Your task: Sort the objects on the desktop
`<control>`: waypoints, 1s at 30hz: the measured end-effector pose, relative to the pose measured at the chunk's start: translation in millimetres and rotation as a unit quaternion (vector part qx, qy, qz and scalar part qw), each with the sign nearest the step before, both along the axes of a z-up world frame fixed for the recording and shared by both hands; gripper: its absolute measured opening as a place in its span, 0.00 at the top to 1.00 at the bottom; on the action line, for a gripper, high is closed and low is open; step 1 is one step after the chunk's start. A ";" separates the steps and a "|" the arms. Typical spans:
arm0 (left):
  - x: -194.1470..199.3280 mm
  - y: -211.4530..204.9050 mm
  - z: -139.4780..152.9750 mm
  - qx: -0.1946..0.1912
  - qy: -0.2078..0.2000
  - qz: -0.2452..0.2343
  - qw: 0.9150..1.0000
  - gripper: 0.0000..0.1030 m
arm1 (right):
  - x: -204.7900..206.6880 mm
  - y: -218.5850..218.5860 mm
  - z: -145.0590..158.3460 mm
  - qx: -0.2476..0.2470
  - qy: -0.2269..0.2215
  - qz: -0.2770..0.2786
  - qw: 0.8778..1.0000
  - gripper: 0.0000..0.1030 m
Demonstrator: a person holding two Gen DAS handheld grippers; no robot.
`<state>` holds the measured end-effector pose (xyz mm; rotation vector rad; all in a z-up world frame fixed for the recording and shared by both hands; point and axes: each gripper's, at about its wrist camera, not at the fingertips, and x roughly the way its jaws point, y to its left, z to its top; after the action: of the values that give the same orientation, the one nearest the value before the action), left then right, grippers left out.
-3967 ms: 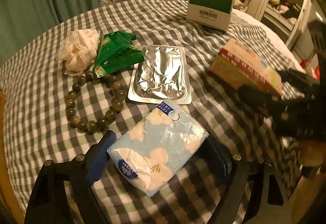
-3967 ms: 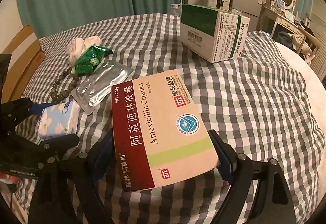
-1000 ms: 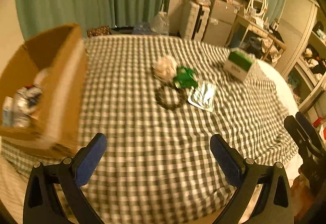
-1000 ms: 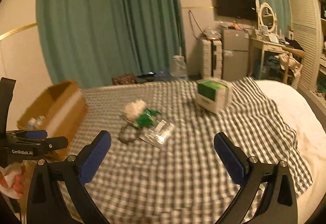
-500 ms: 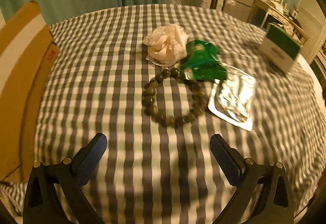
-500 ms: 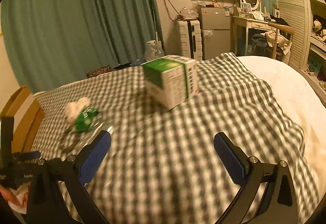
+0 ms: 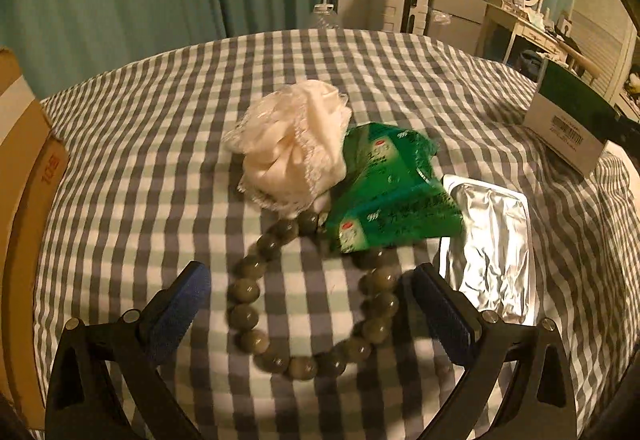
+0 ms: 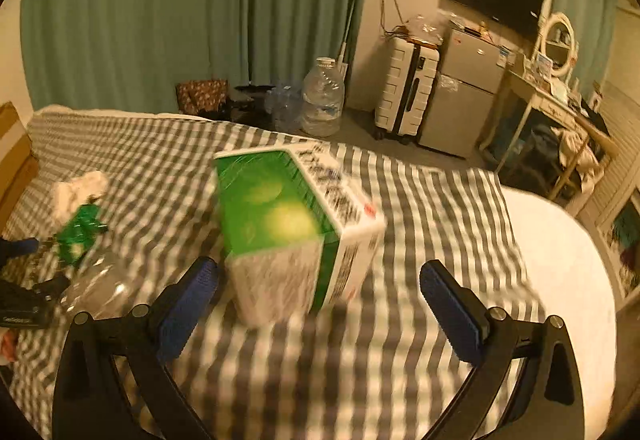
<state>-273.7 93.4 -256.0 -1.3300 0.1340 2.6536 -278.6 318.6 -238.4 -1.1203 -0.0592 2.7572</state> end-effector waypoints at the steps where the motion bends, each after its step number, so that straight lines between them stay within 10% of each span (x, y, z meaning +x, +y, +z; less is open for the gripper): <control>1: -0.7 0.0 -0.4 0.004 -0.001 -0.004 1.000 0.00 | -5.7 3.3 -2.0 -0.009 -0.004 0.001 1.000 0.01; 5: 1.0 -2.6 1.4 0.018 0.001 -0.013 1.000 0.09 | -24.0 6.3 -11.5 -0.014 -0.027 0.010 0.999 0.01; 11: 16.2 6.6 11.9 -0.008 0.018 -0.048 0.999 0.78 | -17.7 -6.0 -11.2 -0.026 -0.027 -0.013 0.999 0.19; 30: 84.4 -45.9 110.4 0.056 0.038 -0.048 0.997 0.78 | 102.8 -115.8 88.9 -0.028 0.010 -0.022 0.999 0.20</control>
<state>-189.3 47.5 -145.6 -1.1590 0.0559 2.5917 -175.9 202.7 -149.5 -1.0927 0.0450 2.7468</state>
